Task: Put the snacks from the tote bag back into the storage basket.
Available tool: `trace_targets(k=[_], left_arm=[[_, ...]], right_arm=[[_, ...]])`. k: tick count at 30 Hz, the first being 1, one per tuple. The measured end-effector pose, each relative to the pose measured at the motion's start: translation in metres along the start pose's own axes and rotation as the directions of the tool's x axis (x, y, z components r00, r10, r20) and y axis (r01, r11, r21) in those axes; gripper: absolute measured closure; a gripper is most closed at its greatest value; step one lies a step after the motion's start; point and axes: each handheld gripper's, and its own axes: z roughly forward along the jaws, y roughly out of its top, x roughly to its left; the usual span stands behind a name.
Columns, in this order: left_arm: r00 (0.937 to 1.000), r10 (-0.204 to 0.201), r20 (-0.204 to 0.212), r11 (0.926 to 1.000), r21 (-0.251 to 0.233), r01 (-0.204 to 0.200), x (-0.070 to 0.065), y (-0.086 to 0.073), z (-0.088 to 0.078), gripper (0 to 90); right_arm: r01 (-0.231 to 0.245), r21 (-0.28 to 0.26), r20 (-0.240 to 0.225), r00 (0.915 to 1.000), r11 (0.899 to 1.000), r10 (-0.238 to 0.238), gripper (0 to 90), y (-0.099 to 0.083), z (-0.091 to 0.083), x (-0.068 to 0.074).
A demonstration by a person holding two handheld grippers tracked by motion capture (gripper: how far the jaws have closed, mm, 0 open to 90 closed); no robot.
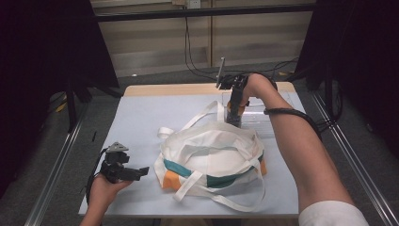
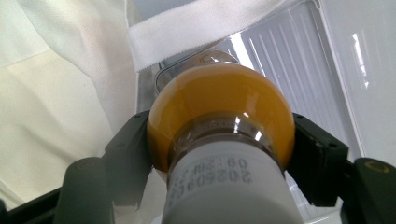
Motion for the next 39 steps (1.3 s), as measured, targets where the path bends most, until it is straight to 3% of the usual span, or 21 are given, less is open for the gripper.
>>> trace_targets(k=[23, 33, 35, 39], left_arm=[[1.0, 0.003, -0.002, 1.0, 0.004, -0.003, 0.0003, -0.0001, 0.0006, 3.4], [0.9999, 0.006, 0.016, 0.9997, 0.023, -0.006, 0.0017, 0.0003, -0.0009, 3.5], [1.0, 0.006, -0.003, 1.0, 0.008, -0.006, 0.001, -0.0004, 0.0006, 3.5], [1.0, 0.004, -0.004, 1.0, 0.002, -0.004, 0.0006, -0.0005, 0.0013, 3.5]], right_arm=[[0.023, -0.012, 0.002, 0.9997, 1.0, -0.023, 30.1, -0.0003, 0.0053, -0.0005], [0.005, -0.021, 0.001, 1.0, 1.0, -0.005, 29.9, 0.0002, 0.0057, -0.0013], [-0.003, -0.026, -0.004, 1.0, 1.0, 0.003, 29.9, -0.0001, 0.006, -0.0013], [-0.004, -0.028, -0.001, 1.0, 1.0, 0.004, 29.7, 0.0002, 0.0063, -0.0014]])
